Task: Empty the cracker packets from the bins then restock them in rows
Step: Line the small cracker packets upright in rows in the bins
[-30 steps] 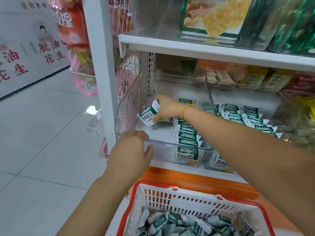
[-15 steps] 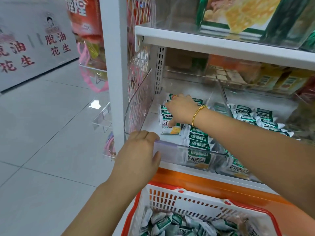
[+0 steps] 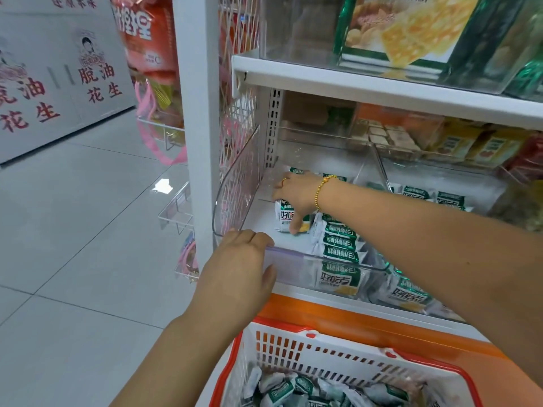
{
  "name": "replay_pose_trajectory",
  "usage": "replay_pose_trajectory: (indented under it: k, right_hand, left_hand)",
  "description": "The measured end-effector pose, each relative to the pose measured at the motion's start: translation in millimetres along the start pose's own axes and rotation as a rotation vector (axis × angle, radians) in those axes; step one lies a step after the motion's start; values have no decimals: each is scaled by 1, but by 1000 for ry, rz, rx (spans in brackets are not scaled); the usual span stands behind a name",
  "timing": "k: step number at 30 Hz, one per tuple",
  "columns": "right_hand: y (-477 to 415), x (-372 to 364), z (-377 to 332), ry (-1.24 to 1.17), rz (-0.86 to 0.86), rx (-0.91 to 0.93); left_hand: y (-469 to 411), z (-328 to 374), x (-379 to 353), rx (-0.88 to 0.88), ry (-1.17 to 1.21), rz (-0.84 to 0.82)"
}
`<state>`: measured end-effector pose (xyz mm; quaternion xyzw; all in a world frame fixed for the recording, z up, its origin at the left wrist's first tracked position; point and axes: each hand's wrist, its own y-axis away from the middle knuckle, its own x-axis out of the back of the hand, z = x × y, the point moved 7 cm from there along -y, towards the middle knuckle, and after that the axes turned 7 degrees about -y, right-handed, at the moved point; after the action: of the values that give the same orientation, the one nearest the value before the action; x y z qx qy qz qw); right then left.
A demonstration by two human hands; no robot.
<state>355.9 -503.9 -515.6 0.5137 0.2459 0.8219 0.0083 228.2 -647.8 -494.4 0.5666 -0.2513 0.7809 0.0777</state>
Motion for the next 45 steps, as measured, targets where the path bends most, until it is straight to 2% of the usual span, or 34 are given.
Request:
replay_pose_trajectory:
  k: [6,11,13,16,18,20,24,30,33,36,40,45]
  right_hand:
    - [9,-19,12,-130,6,-61]
    - [37,-8,13,-398,72,-105]
    - [66,7,12,-505,186,-122]
    - [124,27,7,-539,496,-125]
    - [162,19,-7,-607,568,-66]
    - [194,-6,-27,-690,537,0]
    - [229,-96,-50,-919,372,-16]
    - [233,-246,-108,-1132,-118,-108]
    - [233,-300,-144,-1202,-235,-142]
    - [229,-342,-177,-1282,-269,-222]
    - [225,-367,-206,-1423,-262,-315]
    - [218,-380,-221,-1522,-315,-342]
  left_hand:
    - [2,1,0,-14,-9,-25]
    - [12,5,5,9,25,0]
    - [19,10,9,11,60,12]
    - [31,25,15,-62,135,93]
    - [42,35,10,-92,199,86]
    - [58,49,-12,-104,228,-74]
    - [103,75,-78,-161,45,-441]
    - [179,80,-163,-94,-13,-875]
    - [209,72,-197,13,-27,-1028]
    - [234,54,-225,264,73,-1051]
    - [259,42,-248,617,273,-919]
    - [278,30,-276,878,391,-823]
